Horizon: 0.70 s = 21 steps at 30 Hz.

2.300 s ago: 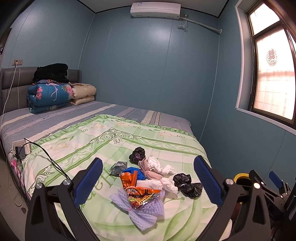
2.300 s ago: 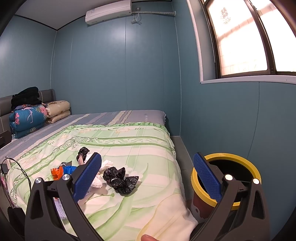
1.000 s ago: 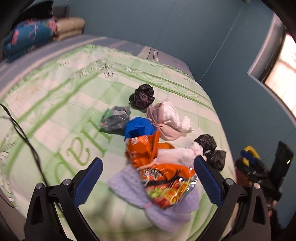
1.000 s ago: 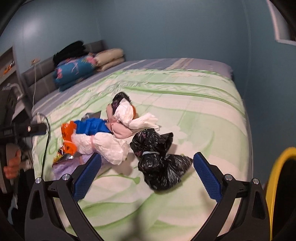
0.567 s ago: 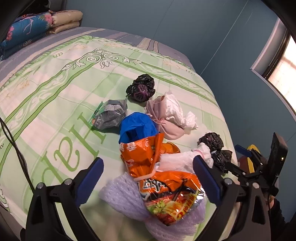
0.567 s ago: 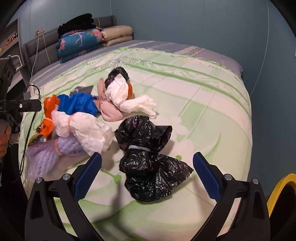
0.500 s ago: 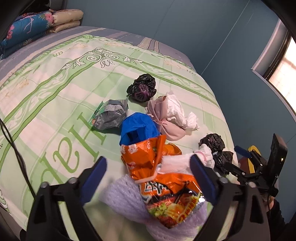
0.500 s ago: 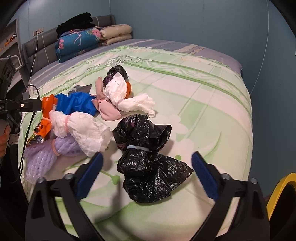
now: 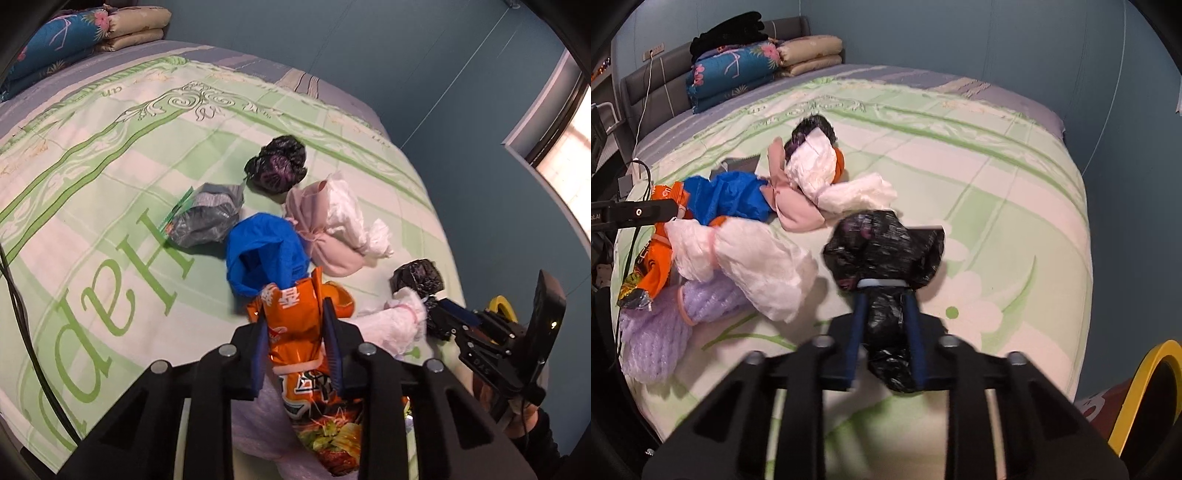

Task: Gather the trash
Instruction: 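Grasp the orange snack wrapper with left tool while right tool grasps black bag, then carry the orange wrapper and black bag in both tools over the yellow bin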

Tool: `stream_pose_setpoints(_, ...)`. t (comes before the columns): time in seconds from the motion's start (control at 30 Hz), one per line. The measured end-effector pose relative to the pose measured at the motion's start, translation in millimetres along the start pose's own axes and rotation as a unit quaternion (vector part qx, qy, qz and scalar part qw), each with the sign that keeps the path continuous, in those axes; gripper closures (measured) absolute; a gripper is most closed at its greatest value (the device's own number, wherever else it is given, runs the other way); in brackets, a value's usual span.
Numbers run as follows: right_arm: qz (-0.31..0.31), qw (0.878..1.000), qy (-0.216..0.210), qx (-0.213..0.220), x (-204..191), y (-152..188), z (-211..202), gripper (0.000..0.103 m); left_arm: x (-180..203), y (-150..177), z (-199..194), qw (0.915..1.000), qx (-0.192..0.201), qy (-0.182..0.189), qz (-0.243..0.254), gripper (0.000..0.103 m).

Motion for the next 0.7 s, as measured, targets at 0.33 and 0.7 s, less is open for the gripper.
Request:
stream_pose_setpoints(0.33, 0.016, 0.998, 0.007, 0.059, 3, -15, -48, 0.103, 11, -9, -51, 0.9981, 0.044, 0.039, 0.017, 0.079)
stream_pose_setpoints(0.7, 0.044, 0.992, -0.028, 0.117, 4, -21, -122, 0.103, 5, -21, -119, 0.9944, 0.097, 0.034, 0.022, 0.079)
Point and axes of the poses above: each gripper's, at about its wrist camera, not at the fingertips, and z roughly the way its jaws point, x to its right, y to its underside, the point moved 8 cm from there along z, roughly the way its jaws point, and after that the axes turned 8 degrees about y, right-handed, at the moved point
